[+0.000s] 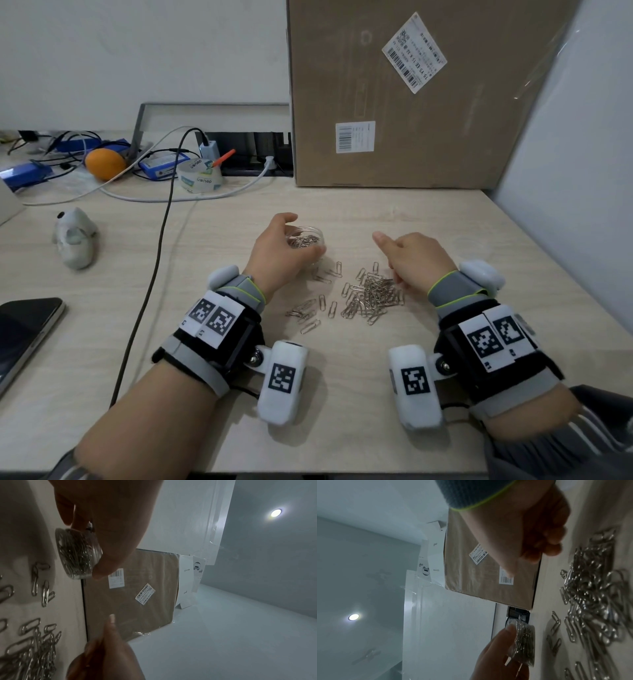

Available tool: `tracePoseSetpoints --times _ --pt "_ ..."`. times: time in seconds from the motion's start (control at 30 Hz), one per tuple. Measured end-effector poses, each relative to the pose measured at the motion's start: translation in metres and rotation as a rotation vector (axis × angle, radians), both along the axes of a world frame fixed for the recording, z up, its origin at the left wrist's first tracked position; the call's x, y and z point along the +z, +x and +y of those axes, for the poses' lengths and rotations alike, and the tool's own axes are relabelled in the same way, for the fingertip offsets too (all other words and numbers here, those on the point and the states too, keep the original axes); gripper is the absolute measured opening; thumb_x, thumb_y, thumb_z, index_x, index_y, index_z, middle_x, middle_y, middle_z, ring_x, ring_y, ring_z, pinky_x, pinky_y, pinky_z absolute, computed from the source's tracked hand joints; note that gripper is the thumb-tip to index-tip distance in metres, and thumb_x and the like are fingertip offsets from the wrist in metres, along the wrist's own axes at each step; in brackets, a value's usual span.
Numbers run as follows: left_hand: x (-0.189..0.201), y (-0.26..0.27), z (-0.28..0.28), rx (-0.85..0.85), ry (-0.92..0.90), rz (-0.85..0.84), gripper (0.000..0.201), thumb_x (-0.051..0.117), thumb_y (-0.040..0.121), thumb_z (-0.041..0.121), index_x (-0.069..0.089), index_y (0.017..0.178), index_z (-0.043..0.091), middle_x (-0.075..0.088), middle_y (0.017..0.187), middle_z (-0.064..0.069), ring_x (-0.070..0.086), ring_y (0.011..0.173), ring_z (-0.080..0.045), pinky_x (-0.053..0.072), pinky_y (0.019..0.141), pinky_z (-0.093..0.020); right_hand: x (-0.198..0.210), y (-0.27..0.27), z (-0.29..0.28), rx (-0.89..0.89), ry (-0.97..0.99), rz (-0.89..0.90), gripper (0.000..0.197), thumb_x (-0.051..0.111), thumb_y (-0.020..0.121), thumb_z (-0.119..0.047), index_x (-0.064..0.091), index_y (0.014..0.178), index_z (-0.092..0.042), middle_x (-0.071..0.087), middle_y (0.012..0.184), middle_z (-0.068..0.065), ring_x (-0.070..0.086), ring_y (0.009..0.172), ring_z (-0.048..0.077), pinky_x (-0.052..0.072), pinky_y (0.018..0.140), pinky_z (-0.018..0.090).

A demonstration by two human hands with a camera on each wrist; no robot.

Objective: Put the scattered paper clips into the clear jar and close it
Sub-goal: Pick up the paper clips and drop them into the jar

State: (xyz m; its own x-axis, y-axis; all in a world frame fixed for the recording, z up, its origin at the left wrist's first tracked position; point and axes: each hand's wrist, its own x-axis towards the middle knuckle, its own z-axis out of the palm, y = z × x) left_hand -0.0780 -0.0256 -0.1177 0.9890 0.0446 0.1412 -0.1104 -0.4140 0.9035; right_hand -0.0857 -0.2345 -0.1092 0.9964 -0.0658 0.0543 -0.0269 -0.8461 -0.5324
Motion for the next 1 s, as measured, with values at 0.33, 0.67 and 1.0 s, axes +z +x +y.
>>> tracePoseSetpoints --times 0.33,0.67,1.0 --pt "-0.001 0.001 0.000 0.034 0.016 0.017 0.069 0.077 0.075 0.028 0.044 0.134 0.019 0.055 0.118 0.000 0.058 0.099 -0.016 0.049 0.086 -0.028 -0.004 -0.004 0.020 0.209 0.246 0.054 0.043 0.045 0.092 -0.046 0.055 0.074 -0.009 0.066 0.073 0.008 0.064 0.062 0.022 0.047 0.058 0.030" --pt "0.000 0.000 -0.001 0.035 0.024 0.017 0.069 0.078 0.074 0.029 0.044 0.133 0.019 0.056 0.117 0.001 0.059 0.100 -0.016 0.049 0.087 -0.029 0.001 -0.011 0.015 0.285 -0.102 0.158 0.066 0.076 0.058 -0.058 0.054 0.112 -0.026 0.044 0.109 -0.002 0.048 0.103 0.014 0.043 0.095 0.033" --pt "-0.002 0.001 -0.003 0.023 0.027 0.020 0.069 0.079 0.073 0.029 0.045 0.132 0.019 0.057 0.115 -0.001 0.060 0.102 -0.019 0.050 0.093 -0.037 -0.002 -0.009 0.024 0.428 -0.121 0.039 0.020 0.069 0.080 -0.025 0.063 0.098 -0.017 0.049 0.094 -0.002 0.047 0.084 0.011 0.037 0.077 0.022"
